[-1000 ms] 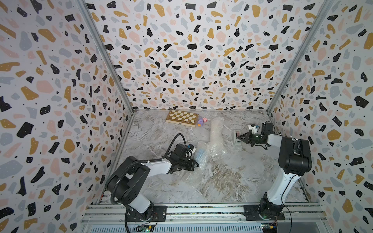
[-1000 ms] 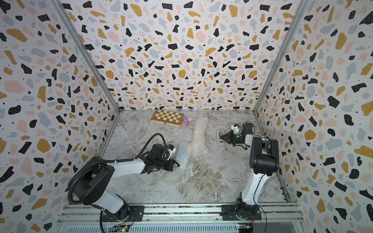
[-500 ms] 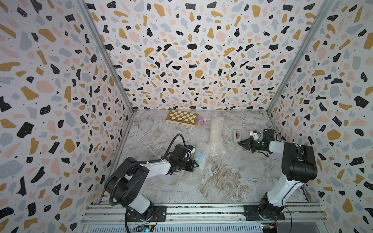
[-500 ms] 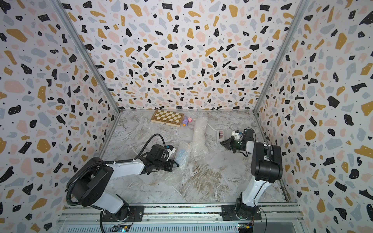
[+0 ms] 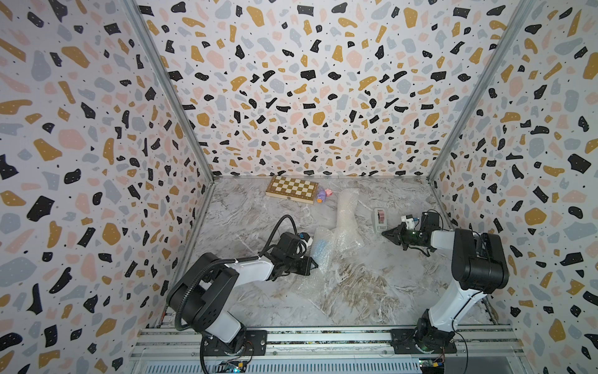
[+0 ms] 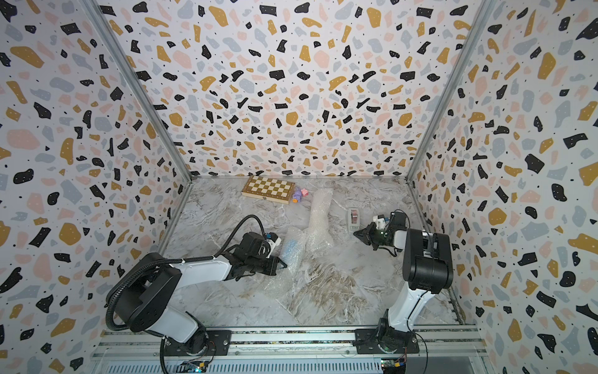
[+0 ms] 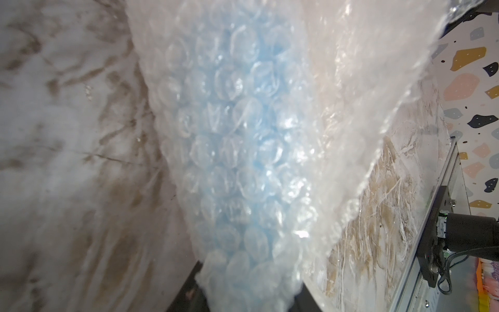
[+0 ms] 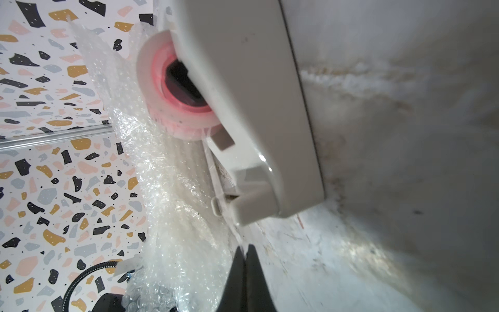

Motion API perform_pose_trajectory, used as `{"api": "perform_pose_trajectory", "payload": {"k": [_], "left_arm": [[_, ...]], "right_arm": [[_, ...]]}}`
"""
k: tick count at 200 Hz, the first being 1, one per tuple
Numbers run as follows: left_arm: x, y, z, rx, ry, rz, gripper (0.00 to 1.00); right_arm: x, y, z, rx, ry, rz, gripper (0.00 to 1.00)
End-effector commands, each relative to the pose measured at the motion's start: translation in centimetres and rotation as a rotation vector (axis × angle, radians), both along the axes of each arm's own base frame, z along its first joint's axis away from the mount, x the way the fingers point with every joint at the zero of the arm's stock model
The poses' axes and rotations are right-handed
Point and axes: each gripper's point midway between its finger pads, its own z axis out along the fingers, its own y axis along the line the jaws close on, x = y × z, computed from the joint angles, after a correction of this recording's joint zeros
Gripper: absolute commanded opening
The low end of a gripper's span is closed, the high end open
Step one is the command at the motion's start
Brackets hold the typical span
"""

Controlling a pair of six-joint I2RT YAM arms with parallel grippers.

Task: Wrap vases in bubble wrap
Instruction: Tear off the tape using the Tape Cutter, then stick the tape on the bubble wrap.

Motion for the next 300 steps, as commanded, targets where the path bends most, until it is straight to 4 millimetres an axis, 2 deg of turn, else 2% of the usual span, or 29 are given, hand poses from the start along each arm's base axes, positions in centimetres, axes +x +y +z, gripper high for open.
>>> {"api": "perform_pose_trajectory", "payload": {"k": [1,62,74,93,113,133,158,174,190,206,223,239,270,300], "left_arm": [[-0.9,0.9,-1.2,0.045,0.024,0.010,0.36],[-0.8,1.0,-1.2,0.038,0.025,0.026,0.36],[-0.7,1.1,-1.2,0.046,0.023,0.029,0.36],[-0.8,1.3,-1.3,0.062,0.020,0.030,0.36],[-0.8,1.6,-1.4,0.070,0.014,0.037,0.36],[-0.9,1.7,-1.5,0.079,0.023,0.039,0.36],[-1.7,2.2,-1.5,0.069,0.030,0.043,0.36],[-2.5,2.3,-1.8,0.070,0.047,0.021,0.36],[-3.1,2.3,-1.7,0.055,0.040,0.002,0.36],[-3.3,2.1,-1.1,0.044,0.021,-0.022,0.36],[-3.2,2.2,-0.9,0.050,0.012,-0.025,0.36],[-3.2,2.0,-0.8,0.033,0.009,-0.026,0.36],[-2.9,1.6,-0.7,0.024,0.004,-0.038,0.36],[-2.9,1.6,-0.7,0.023,0.005,-0.035,0.35]], "right_arm": [[-0.6,-0.1,-1.5,0.023,0.095,-0.027,0.00],[-1.5,0.1,-4.7,0.059,0.227,-0.102,0.00],[-2.0,-0.5,-5.4,0.060,0.266,-0.142,0.00],[-2.3,-1.5,-5.5,0.087,0.274,-0.197,0.00],[-2.8,-1.3,-5.7,0.094,0.296,-0.194,0.00],[-3.0,-0.2,-4.6,0.120,0.264,-0.154,0.00],[-3.4,1.6,-1.1,0.044,0.164,-0.051,0.00],[-4.0,3.5,1.6,0.007,0.071,0.043,0.00],[-5.3,7.0,4.2,-0.058,-0.044,0.209,0.00],[-7.9,11.9,6.5,-0.062,-0.148,0.398,0.00],[-10.7,15.4,8.4,-0.078,-0.233,0.527,0.00],[-12.7,17.6,8.7,-0.117,-0.268,0.598,0.00],[-15.1,22.6,9.5,-0.104,-0.327,0.707,0.00],[-15.3,25.1,8.0,-0.157,-0.333,0.747,0.00]]}}
